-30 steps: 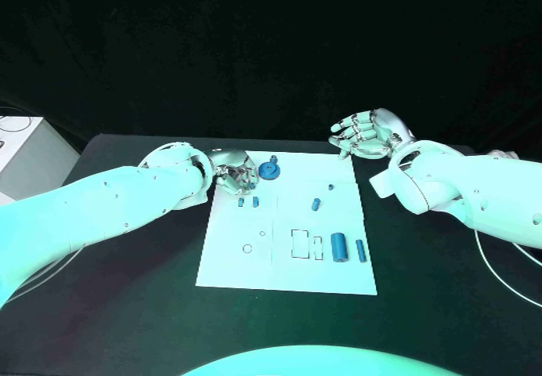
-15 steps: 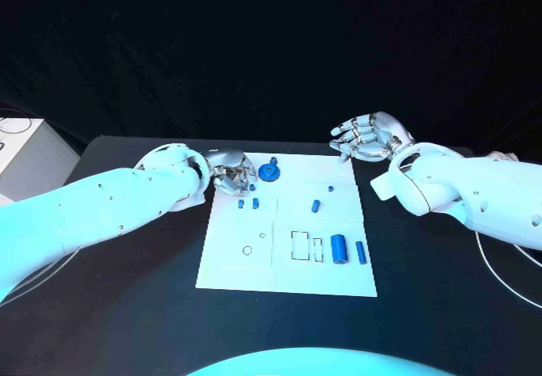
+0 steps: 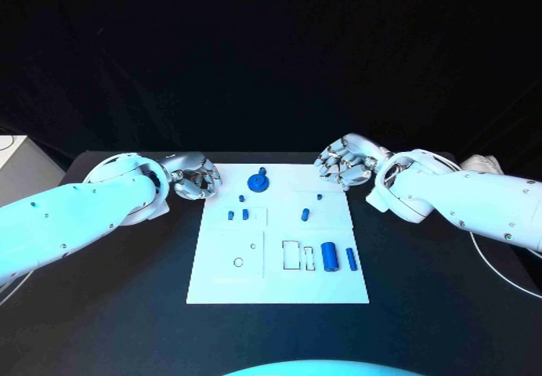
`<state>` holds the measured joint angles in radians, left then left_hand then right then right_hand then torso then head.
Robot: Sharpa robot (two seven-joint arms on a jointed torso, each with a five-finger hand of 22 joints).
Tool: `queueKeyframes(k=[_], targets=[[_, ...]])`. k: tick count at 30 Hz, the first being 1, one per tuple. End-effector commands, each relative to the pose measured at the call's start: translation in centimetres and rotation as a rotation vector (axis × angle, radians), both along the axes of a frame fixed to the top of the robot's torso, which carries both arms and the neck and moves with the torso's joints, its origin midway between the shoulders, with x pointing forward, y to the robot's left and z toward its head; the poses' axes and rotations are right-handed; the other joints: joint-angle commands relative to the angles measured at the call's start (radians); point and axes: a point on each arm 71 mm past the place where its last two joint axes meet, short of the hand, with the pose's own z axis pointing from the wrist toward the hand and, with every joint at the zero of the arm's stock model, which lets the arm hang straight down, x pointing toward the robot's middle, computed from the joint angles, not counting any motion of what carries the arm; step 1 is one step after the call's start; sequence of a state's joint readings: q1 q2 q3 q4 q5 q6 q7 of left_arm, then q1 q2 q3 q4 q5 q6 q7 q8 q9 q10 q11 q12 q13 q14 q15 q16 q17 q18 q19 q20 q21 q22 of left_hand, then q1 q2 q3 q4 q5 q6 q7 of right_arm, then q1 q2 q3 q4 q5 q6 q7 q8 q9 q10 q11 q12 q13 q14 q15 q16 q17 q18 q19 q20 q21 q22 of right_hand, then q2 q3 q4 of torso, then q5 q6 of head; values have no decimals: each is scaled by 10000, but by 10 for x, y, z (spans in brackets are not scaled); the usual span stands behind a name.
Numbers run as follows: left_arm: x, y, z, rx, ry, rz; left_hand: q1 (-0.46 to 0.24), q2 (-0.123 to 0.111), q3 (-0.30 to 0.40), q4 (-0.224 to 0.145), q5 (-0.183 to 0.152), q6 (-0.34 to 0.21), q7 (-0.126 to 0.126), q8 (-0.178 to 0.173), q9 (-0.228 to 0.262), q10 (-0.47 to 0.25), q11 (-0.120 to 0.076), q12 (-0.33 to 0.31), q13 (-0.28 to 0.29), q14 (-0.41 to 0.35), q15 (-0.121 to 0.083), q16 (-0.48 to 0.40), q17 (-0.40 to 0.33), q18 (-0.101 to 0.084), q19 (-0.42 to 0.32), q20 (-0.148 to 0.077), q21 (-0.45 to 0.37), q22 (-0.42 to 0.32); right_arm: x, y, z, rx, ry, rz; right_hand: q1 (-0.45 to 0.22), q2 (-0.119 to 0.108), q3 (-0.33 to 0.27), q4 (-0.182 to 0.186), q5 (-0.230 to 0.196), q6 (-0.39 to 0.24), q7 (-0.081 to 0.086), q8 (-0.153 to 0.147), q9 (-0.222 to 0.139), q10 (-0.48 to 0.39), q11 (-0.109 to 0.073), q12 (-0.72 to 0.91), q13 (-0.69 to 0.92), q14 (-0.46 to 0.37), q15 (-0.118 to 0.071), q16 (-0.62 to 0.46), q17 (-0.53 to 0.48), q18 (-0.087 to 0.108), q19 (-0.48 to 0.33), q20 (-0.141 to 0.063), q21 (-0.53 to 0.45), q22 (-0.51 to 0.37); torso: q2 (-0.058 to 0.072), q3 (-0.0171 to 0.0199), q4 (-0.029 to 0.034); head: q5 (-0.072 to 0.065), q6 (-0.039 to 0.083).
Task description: Assemble the parts on the task board
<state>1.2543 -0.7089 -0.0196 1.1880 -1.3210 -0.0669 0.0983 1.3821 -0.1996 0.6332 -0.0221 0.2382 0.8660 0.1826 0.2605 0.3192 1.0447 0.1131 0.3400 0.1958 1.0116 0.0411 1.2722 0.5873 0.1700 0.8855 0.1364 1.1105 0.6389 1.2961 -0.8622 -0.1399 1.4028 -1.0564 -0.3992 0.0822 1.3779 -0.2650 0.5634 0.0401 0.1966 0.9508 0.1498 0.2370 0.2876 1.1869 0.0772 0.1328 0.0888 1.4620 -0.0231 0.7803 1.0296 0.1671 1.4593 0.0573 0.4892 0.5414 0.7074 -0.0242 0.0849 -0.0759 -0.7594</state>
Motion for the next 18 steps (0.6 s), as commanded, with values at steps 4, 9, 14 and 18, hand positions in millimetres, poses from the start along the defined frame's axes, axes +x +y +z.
queueKeyframes(k=[4, 9, 14, 18], targets=[[-11, 17, 22, -4727, 967, 1034, -208, 78, -123, 148, 30, 16, 83, 144, 24, -157, 68, 284, 137, -187, 82, -382, -483, 153, -162, 81, -197, -111, -6, 6, -16, -4138, -1312, 834, -278, -167, -21, 30, -160, 44, 59, -126, -10, -138, 81, -272, -94, 521, 110, 1594, 1007, -281, 87, 17, 1466, 1386, 38, -10, -17, -276, 372], [-25, 21, 31, -8465, 2820, 1084, -124, 351, 34, 196, 176, -146, 183, 243, 25, -620, 188, 385, 130, -634, 166, -1021, -792, 159, -386, 148, -638, -385, -9, 10, -21, -4736, -1679, 922, -379, -217, -101, 46, -149, 77, 33, -156, -2, -136, 69, -322, -98, 553, 109, 2191, 1364, -348, 130, 27, 2108, 1995, 44, -22, -19, -364, 329], [-40, 22, 41, -10320, 3408, 735, -460, 231, -327, 347, 110, -255, 194, 333, 36, -727, 217, 559, 150, -976, 266, -1427, -980, 137, -696, 258, -1054, -616, -13, 15, -25, -5078, -1621, 1052, -437, -221, -180, 38, -143, 89, 38, -198, 1, -165, 77, -380, -105, 591, 120, 2795, 1719, -421, 174, 42, 2770, 2624, 28, -33, 14, -392, 221], [-46, 25, 44, -10694, 3461, 650, -503, 223, -583, 391, 86, -329, 199, 414, 54, -858, 245, 627, 133, -1126, 299, -1729, -1126, 146, -752, 312, -1468, -885, -15, 18, -27, -5203, -1501, 1125, -465, -216, -227, 40, -147, 92, 47, -227, 1, -205, 90, -420, -111, 604, 135, 3078, 1876, -454, 181, 55, 3071, 2913, 22, -25, 5, -386, 202]])
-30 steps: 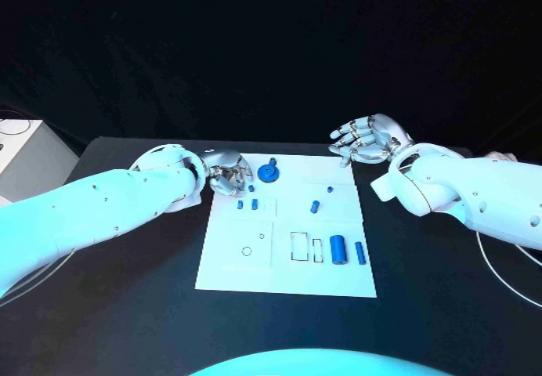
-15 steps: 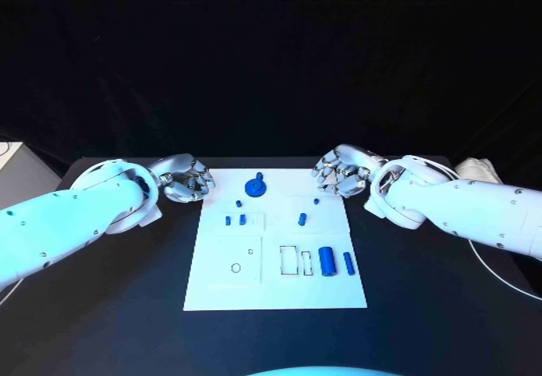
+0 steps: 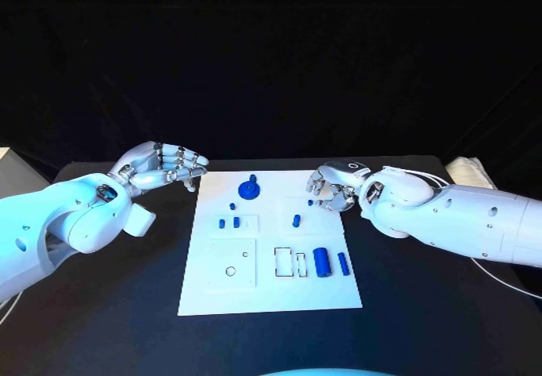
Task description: Assemble the parts on the task board
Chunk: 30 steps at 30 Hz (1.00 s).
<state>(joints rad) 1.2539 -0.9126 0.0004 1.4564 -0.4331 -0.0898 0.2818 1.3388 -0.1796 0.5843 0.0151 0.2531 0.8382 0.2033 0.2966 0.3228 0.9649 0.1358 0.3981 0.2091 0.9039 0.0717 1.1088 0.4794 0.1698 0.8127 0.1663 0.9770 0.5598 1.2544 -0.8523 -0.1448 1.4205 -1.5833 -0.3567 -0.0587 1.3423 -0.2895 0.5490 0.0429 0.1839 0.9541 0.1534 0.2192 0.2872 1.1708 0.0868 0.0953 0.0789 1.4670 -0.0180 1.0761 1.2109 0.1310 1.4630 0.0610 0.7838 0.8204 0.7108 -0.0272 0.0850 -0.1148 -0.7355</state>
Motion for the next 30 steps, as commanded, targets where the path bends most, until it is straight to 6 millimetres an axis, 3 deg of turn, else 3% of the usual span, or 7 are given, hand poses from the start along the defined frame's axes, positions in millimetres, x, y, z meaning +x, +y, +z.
queueKeyframes(k=[1, 4, 6, 11, 15, 25, 30], targets=[[-5, 1, 8, -2206, 358, -84, -58, 34, -118, 16, -60, -56, -6, 66, 20, -76, 22, 56, -6, -55, -5, -128, -65, 148, -11, 16, -176, -126, -2, 4, -4, -853, -21, -7, -108, 30, -82, 13, -19, 59, 11, -49, 5, -44, -6, -46, -12, 555, 84, 120, 64, -93, 144, 18, 125, 123, -18, 11, -2, -1, -50], [-7, 3, 9, -2308, 371, -52, -46, 41, -147, 14, -57, -60, -3, 85, 23, -98, 27, 65, -13, -67, 0, -170, -86, 148, -1, 20, -230, -164, -2, 6, -6, -875, -26, -33, -142, 35, -114, 31, -7, 68, 13, -60, 7, -52, -2, -59, -12, 547, 90, 195, 93, -88, 120, 25, 149, 152, -27, 1, -11, -72, -130], [-8, 4, 10, -2335, 386, -44, -47, 61, -184, 28, -69, -63, 13, 107, 26, -118, 37, 80, -20, -74, 8, -214, -108, 146, 15, 25, -293, -210, -2, 7, -7, -817, -33, -44, -212, 68, -151, 98, 95, 54, 35, -91, 2, -88, 14, -87, -13, 508, 108, 191, 57, -69, 48, 41, 77, 100, -27, -14, -7, -85, -112], [-9, 5, 10, -2356, 398, 8, -53, 75, -212, 42, -76, -81, 33, 112, 24, -138, 48, 86, -27, -62, 14, -228, -118, 147, 36, 29, -330, -239, -2, 11, -10, -576, -110, -44, -111, 202, 3, 111, 246, 165, 20, -66, 29, 45, -9, -36, 22, 493, 93, 415, 157, -98, 46, 54, 465, 481, -19, 6, -5, -19, -120], [-9, 5, 10, -2353, 409, 39, -32, 85, -252, 45, -74, -111, 62, 126, 20, -180, 72, 104, -40, -116, 40, -292, -147, 141, 40, 41, -423, -302, -1, 14, -12, -485, -118, -45, -2, 348, 407, 106, -198, 307, -6, -40, 65, 203, -44, 4, 62, 447, 70, 553, 161, -74, -51, 75, 632, 671, -11, 10, -7, -8, -101], [-9, 5, 10, -2339, 433, 62, 2, 111, -307, 57, -69, -138, 87, 162, 14, -232, 100, 149, -58, -261, 80, -413, -207, 135, 0, 71, -600, -414, 2, 20, -22, -531, 160, -16, 18, 525, 751, 60, -230, 650, -115, 118, 184, 530, -154, 103, 138, 495, -6, 1055, 414, -140, -6, 79, 1467, 1481, 3, 31, -10, 46, -130], [-9, 5, 9, -2307, 453, 125, 37, 114, -331, 50, -65, -178, 112, 170, 2, -284, 123, 166, -76, -361, 105, -488, -247, 130, -34, 91, -701, -476, 1, 23, -26, -509, 288, 7, -2, 790, 802, 28, -286, 961, -260, 336, 337, 872, -295, 233, 261, 541, -106, 1443, 630, -235, 66, 35, 2257, 2242, -3, 34, -17, 86, -156]])
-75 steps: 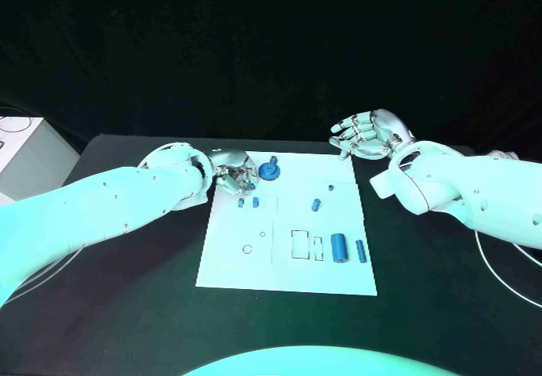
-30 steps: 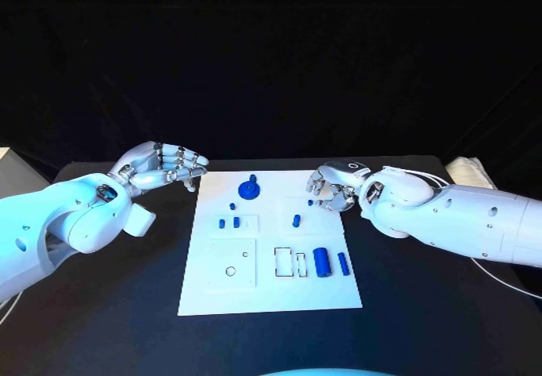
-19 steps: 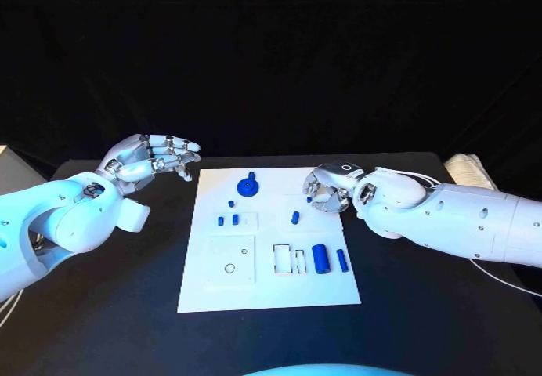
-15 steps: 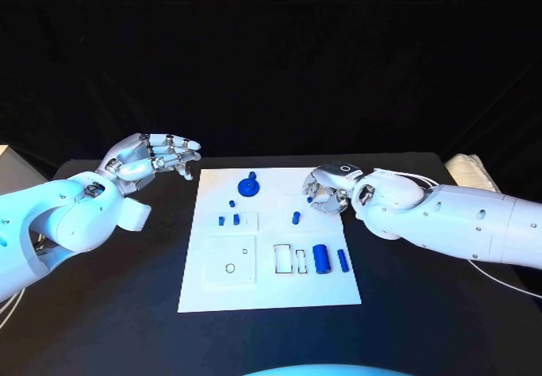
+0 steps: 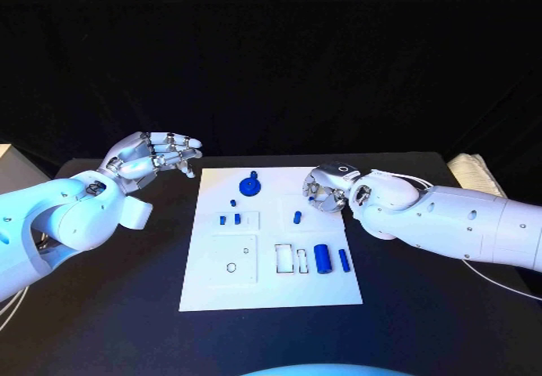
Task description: Assemble the parts on the task board
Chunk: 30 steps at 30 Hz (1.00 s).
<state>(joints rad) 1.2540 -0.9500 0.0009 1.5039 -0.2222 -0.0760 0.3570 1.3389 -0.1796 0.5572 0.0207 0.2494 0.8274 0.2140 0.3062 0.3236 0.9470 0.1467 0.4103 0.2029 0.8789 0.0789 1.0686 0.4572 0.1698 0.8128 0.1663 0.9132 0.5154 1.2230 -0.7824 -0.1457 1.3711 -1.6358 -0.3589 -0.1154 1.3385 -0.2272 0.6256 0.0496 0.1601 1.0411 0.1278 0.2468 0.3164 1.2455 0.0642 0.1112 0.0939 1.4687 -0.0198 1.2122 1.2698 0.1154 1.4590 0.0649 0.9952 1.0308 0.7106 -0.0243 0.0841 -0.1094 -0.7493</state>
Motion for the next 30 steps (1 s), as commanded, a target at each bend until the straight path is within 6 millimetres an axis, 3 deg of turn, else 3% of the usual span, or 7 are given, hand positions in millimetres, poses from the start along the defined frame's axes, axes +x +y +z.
queueKeyframes(k=[1, 11, 16, 30], targets=[[0, -1, 1, -164, -44, -63, 40, 117, -65, -4, -27, -76, 8, 78, -7, -112, 17, 49, -17, -134, 39, -103, -34, 129, -44, 95, -86, -46, -4, 5, -8, -89, 308, 125, 43, 205, 35, -62, -49, 130, -22, 97, 73, 166, -90, 86, 134, 529, -101, 153, 83, -94, 111, -13, 250, 244, -1, 4, -8, 32, -19], [0, 0, 1, -76, 31, -57, 71, 127, -66, -18, -23, -82, 11, 87, -9, -121, 20, 63, -21, -166, 43, -128, -49, 131, -54, 100, -118, -66, -4, 5, -11, -544, 227, -147, 322, 551, 246, -509, -200, 417, -134, 428, 356, 562, -235, 169, 379, 545, -218, 517, 259, -165, 114, -110, 859, 857, -10, -3, -10, 16, -79], [0, 0, 0, -7, 23, -56, 105, 131, -63, -39, -18, -90, 15, 90, -12, -128, 21, 71, -24, -173, 41, -135, -56, 135, -51, 99, -128, -74, -5, 5, -9, -627, -139, -266, 361, 544, 422, -687, -85, 451, -156, 489, 426, 667, -260, 182, 475, 529, -239, 545, 242, -192, 114, -132, 1059, 1060, -8, 0, -8, 3, -87], [1, 2, 0, 62, 28, 29, 308, 143, -41, -192, 16, -118, 32, 107, -29, -153, 28, 115, -43, -179, 28, -165, -93, 142, -14, 80, -97, -60, -14, 6, 7, 327, -1596, -225, 363, 521, 668, -871, -291, 489, -161, 533, 491, 741, -268, 167, 594, 531, -249, 649, 275, -233, 129, -146, 1338, 1342, -24, -4, -5, 1, -63]])
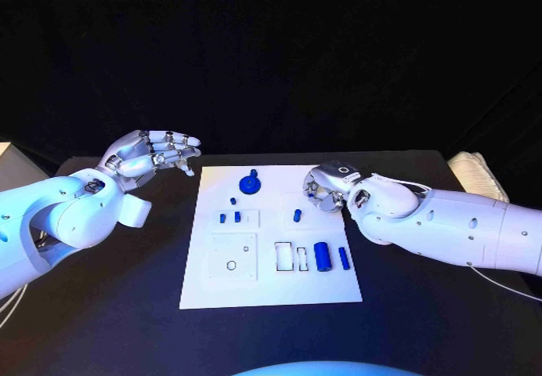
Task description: Assemble the parts on the task board
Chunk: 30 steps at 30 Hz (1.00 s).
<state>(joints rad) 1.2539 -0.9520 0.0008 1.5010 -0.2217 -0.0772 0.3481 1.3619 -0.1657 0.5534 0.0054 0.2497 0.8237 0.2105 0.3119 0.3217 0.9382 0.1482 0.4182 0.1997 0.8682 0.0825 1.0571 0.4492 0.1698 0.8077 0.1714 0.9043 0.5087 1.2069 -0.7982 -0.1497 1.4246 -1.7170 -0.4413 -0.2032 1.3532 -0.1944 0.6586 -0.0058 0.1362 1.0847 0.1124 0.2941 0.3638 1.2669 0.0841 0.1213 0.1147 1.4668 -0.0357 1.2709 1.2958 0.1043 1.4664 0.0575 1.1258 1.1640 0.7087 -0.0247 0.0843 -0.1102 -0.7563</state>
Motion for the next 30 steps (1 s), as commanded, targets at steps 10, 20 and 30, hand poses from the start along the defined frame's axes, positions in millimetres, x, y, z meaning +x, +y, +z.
queueKeyframes(k=[10, 20, 30], targets=[[2, 1, 0, 29, -43, 39, 83, 8, -3, -43, 16, -85, 72, 49, -13, -70, 17, 38, -14, -71, -8, -52, -16, 141, 39, 28, -2, 11, -9, 1, 28, 1044, -1249, 240, 193, 182, 370, -335, -115, 68, 0, 69, 30, 543, -466, 60, 410, 553, -89, 87, 23, -130, 57, -71, 86, 64, 0, 5, -20, 7, 58], [2, 1, 0, 12, -45, 59, 86, 12, -1, -45, 19, -88, 74, 49, -15, -74, 18, 38, -15, -70, -7, -53, -18, 141, 40, 27, 1, 13, -33, 26, 44, 2368, -1100, 1110, 186, 181, 377, -337, -128, 68, 3, 69, 32, 544, -464, 57, 415, 550, -88, 74, 8, -122, 46, -70, 51, 35, 15, 16, -17, 158, 99], [3, -2, 0, -33, -50, 97, 85, 24, -2, -44, 29, -99, 85, 48, -21, -88, 28, 42, -22, -69, -1, -60, -26, 137, 39, 28, 12, 20, -64, 68, 41, 4119, -769, 2290, 191, 192, 418, -359, -135, 45, 22, 56, 35, 526, -451, 35, 426, 534, -82, 19, -53, -102, 16, -69, -36, -40, -5, -27, 4, 685, 64]])
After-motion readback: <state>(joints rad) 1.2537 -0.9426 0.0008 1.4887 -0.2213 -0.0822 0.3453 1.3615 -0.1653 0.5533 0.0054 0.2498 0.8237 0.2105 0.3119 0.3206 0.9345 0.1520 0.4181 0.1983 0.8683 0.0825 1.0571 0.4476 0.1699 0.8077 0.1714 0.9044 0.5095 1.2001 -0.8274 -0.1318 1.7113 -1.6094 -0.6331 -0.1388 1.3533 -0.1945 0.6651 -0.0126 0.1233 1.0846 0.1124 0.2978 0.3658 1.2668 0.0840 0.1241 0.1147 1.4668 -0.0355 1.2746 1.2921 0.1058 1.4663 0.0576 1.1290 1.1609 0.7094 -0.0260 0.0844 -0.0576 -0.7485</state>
